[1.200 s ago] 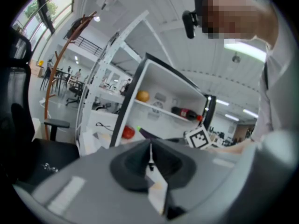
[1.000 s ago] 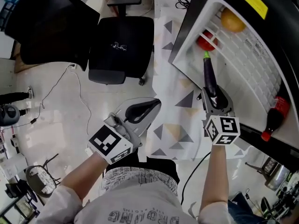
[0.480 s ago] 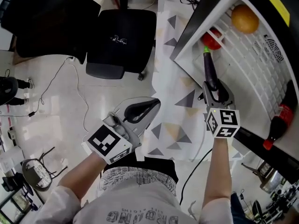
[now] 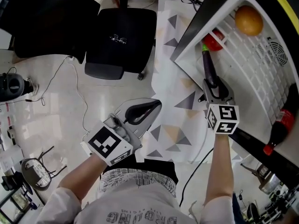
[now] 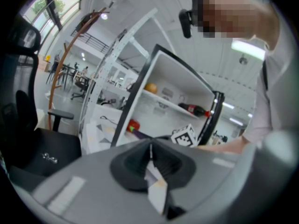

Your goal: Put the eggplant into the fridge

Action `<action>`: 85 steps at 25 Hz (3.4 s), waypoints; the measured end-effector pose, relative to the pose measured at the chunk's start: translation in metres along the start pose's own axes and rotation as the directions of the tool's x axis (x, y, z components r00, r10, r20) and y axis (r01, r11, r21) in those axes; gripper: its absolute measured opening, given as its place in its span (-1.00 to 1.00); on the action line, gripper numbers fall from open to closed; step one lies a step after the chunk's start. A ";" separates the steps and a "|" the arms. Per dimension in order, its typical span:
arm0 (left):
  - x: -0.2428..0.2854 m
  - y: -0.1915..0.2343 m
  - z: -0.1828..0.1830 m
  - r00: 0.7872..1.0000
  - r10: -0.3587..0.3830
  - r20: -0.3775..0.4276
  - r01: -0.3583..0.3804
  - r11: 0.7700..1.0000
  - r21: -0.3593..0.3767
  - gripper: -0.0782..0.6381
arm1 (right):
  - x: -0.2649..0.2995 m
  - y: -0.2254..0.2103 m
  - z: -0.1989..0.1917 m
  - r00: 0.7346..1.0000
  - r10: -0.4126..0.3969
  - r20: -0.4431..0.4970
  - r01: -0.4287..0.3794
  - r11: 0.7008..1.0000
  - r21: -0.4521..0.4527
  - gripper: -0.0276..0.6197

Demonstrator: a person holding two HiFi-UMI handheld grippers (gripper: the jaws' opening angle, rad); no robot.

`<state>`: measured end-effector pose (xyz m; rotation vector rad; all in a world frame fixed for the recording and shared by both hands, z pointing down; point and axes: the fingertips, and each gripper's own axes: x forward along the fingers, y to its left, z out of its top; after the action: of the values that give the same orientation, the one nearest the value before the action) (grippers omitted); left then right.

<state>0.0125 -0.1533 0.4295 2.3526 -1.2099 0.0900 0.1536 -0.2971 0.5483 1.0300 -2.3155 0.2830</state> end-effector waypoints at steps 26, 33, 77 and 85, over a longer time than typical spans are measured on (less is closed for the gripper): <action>0.012 0.004 0.000 1.000 -0.010 -0.018 0.010 1.000 -0.005 -0.75 | 0.025 -0.010 -0.010 0.998 0.011 -0.066 -0.012 1.000 -0.025 -0.32; 0.014 0.004 0.000 1.000 -0.013 -0.022 0.013 1.000 -0.006 -0.75 | 0.029 -0.011 -0.010 0.997 0.003 -0.083 -0.006 0.999 -0.032 -0.31; 0.004 -0.012 0.029 0.998 -0.062 -0.016 0.063 0.996 0.070 -0.75 | -0.022 -0.010 0.022 0.999 -0.047 0.004 0.047 0.998 0.036 -0.20; -0.007 -0.023 0.041 0.996 -0.092 -0.018 0.094 0.989 0.117 -0.75 | -0.058 0.005 0.038 0.995 -0.076 0.059 0.072 0.995 0.069 -0.29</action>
<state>0.0196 -0.1552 0.3821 2.5031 -1.1142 0.1490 0.1650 -0.2742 0.4840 1.1695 -2.3302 0.3056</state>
